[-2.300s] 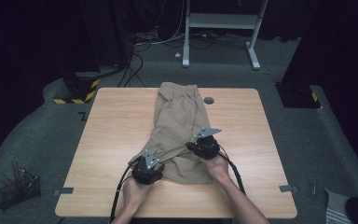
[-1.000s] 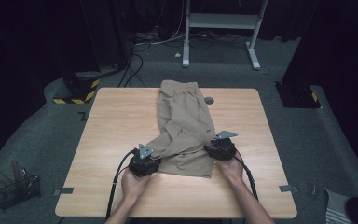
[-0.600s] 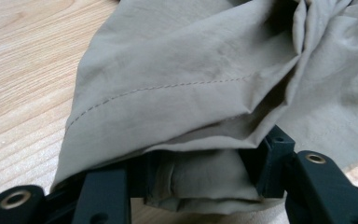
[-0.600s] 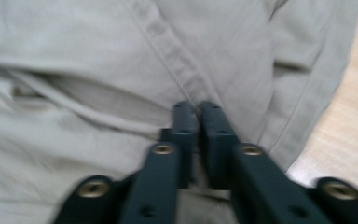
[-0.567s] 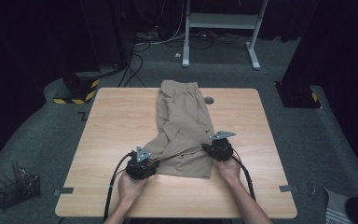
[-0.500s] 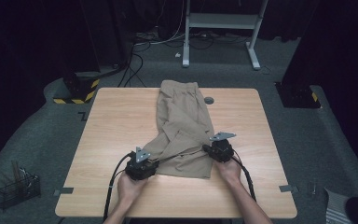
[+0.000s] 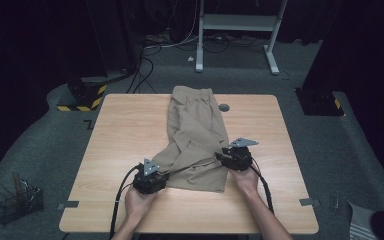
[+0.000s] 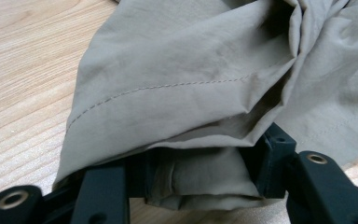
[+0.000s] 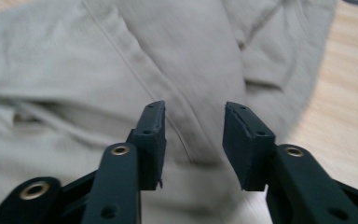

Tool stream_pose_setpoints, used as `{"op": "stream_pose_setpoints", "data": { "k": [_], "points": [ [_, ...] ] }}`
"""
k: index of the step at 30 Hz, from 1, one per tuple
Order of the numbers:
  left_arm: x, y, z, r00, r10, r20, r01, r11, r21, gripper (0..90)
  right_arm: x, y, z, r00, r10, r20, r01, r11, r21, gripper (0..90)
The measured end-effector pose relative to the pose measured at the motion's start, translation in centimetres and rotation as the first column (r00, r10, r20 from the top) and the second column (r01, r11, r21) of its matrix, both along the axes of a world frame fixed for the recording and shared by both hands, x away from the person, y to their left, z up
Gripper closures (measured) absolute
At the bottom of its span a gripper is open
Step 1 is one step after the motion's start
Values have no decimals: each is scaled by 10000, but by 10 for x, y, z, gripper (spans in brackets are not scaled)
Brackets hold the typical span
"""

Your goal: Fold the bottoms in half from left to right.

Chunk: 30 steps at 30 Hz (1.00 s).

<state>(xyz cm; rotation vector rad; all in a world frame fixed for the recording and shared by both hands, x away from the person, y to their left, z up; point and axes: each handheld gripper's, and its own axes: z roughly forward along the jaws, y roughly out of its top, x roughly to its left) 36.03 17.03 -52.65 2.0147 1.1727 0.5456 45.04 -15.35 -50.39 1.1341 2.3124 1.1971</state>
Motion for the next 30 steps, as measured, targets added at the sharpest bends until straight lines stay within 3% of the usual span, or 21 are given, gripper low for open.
{"op": "stream_pose_setpoints", "data": {
  "k": [3, 5, 6, 9, 11, 14, 17, 22, 23, 26, 30],
  "points": [
    [0, 0, 0, 10000, 0, 1, 0, 10000, 6, 495, 8, 11, -3, 9992, 164, -364, -168, 9998, -95, 607],
    [-1, 0, 0, 10000, 13, -26, -13, 10000, -13, 493, 10, 14, -7, 9974, 384, -606, -392, 9991, -127, 769],
    [-1, 0, 0, 10000, 23, -40, -23, 10000, -42, 491, 9, 13, -8, 9973, 509, -537, -523, 9983, -254, 886],
    [-4, 1, 0, 10000, -20, -28, 20, 10000, -45, 491, -1, 6, -4, 9976, 693, -72, -696, 9965, -455, 898],
    [-9, 2, 0, 10000, -63, -23, 63, 10000, -62, 491, -9, -5, -2, 9974, 685, 222, -669, 9954, -690, 898],
    [-16, 4, 0, 10000, -86, -20, 86, 10000, -18, 490, -19, -29, -5, 9994, 335, 35, -334, 9990, -308, 898],
    [-20, 6, 0, 9999, -122, 3, 122, 9999, 2, 490, -28, -42, -12, 9997, 246, -53, -248, 9988, -413, 895],
    [-27, 8, 0, 9999, -71, -76, 70, 9999, -148, 484, -34, -41, -14, 9995, 318, 75, -312, 9970, -704, 873],
    [-28, 9, 0, 9999, -89, -110, 86, 9997, -242, 477, -35, -40, -13, 9994, 289, 202, -273, 9966, -781, 792],
    [-32, 13, 2, 9993, -165, -334, 147, 9984, -554, 455, -38, -36, -6, 9987, 330, 398, -305, 9976, -627, 693],
    [-36, 18, 9, 9996, -107, -246, 95, 9988, -471, 442, -38, -24, 3, 9968, 512, 617, -479, 9974, -537, 627]
  ]
}}
